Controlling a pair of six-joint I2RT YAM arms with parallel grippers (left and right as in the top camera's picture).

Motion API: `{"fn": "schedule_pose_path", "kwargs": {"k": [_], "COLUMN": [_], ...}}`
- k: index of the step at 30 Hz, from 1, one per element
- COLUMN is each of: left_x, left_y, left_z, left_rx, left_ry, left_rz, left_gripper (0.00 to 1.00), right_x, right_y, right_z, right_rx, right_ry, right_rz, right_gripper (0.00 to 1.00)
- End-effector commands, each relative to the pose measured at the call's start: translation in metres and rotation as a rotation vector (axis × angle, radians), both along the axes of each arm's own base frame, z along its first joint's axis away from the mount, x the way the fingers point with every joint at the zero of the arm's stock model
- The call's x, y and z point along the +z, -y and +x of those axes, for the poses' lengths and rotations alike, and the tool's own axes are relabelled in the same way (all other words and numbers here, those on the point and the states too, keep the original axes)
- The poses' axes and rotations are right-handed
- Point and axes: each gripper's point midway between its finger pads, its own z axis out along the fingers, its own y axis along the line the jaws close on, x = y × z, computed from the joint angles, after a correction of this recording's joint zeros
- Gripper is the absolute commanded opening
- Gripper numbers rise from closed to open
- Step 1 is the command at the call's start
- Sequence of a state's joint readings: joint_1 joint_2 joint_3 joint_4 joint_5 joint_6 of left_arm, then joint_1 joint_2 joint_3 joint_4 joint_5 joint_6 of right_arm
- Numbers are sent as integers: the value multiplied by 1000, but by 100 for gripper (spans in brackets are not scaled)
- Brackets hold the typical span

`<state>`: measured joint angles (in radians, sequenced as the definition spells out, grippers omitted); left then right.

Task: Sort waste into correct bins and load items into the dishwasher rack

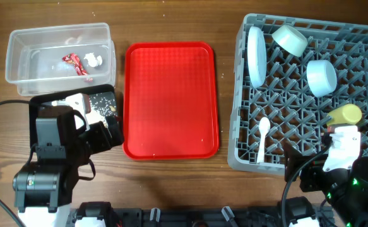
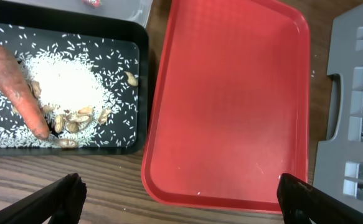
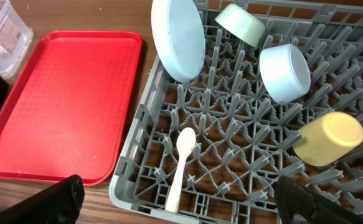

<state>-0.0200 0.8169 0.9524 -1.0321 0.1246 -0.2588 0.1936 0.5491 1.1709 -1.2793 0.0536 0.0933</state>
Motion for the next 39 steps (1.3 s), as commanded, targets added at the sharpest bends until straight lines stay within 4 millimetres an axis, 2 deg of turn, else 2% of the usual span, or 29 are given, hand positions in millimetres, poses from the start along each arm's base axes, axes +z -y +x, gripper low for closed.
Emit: {"fn": "schedule_pose_path", "kwargs": {"k": [1,10,12,15,21,23,25,29,34,39], "left_x": [-5,-6,-6,-6,-6,-6,-6,-6,-6,-6], "left_y": [0,0,0,0,0,0,0,0,0,0], "left_z": [1,1,1,2,1,1,2,2,2,1], "left_rx": [11,11,11,11,11,11,11,11,11,11], "left_ry": [-20,-22,-22,-23,-22,-22,-23,-23,-23,-22], "left_rz": [0,0,0,0,0,0,0,0,0,0], "left_gripper": [100,100,100,100,100,100,100,100,100,100], "right_x": [1,0,-3,-12,0,7,0,-37,-67,-82], "right_y": [3,3,11,11,18,15,9,3,0,-5], "right_z": [-1,-1,-4,-7,-15,0,25,57,75,89], "right_rx": [-22,-22,-54,-52,-47,-27,-25,-35,-40,-8], "right_ry": [7,6,-1,-14,202,342,465,585,662,782], "right_rz": [5,5,-25,-31,-45,-62,-57,-32,-22,-99], "right_gripper": [100,100,100,100,100,100,100,100,100,100]}}
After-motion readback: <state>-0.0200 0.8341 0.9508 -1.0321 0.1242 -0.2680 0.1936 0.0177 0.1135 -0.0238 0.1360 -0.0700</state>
